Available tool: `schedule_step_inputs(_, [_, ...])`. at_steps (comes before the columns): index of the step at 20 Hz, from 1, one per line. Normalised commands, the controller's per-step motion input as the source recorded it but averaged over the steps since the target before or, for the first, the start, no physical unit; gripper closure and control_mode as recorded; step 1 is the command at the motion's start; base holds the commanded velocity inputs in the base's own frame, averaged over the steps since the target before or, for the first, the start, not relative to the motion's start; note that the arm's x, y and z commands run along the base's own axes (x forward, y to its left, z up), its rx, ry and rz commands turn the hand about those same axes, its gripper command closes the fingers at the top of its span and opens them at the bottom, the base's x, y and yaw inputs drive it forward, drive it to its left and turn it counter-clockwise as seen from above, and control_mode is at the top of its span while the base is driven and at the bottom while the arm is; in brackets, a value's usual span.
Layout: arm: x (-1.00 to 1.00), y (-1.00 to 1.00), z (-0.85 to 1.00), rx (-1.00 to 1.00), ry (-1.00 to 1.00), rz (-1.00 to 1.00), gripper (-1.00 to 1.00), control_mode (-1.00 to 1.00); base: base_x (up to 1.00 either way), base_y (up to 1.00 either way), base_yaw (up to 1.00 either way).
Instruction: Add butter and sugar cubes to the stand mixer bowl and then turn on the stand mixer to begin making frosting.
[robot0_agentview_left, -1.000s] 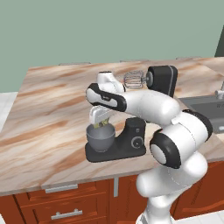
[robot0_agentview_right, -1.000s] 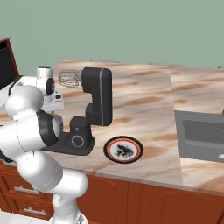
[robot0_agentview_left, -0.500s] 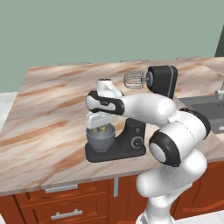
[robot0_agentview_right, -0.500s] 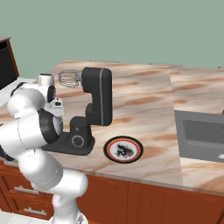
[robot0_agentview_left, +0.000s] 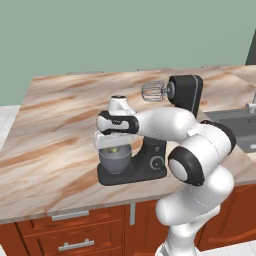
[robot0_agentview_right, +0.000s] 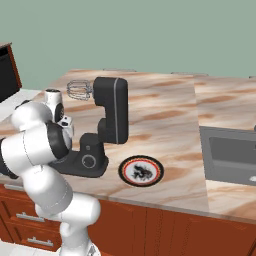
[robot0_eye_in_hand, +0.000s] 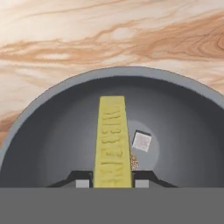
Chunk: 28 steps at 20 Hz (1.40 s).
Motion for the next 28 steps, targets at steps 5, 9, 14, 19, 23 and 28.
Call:
schedule_step_inputs(5, [0.19, 0.05, -0.24, -0.03, 0.00, -0.19, -1.00, -1.00, 0.00, 0.00, 0.00])
schedule_step_inputs(9, [0.05, 0.00, -0.26, -0.02, 0.00, -0.18, -1.00, -1.00, 0.00, 0.00, 0.00])
schedule_step_inputs(14, [-0.08, 0.03, 0.04, 0.00, 0.00, -0.16, -1.00, -1.00, 0.00, 0.00, 0.00])
schedule_step_inputs(19, [-0.70, 0.00, 0.92, 0.01, -0.09, -0.10, -1.00, -1.00, 0.00, 0.00, 0.00])
schedule_step_inputs(23, [-0.84, -0.14, 1.00, 0.00, -0.04, -0.02, -1.00, -1.00, 0.00, 0.00, 0.00])
schedule_step_inputs(28, [-0.93, -0.74, 1.00, 0.11, 0.00, -0.02, -1.00, -1.00, 0.00, 0.00, 0.00])
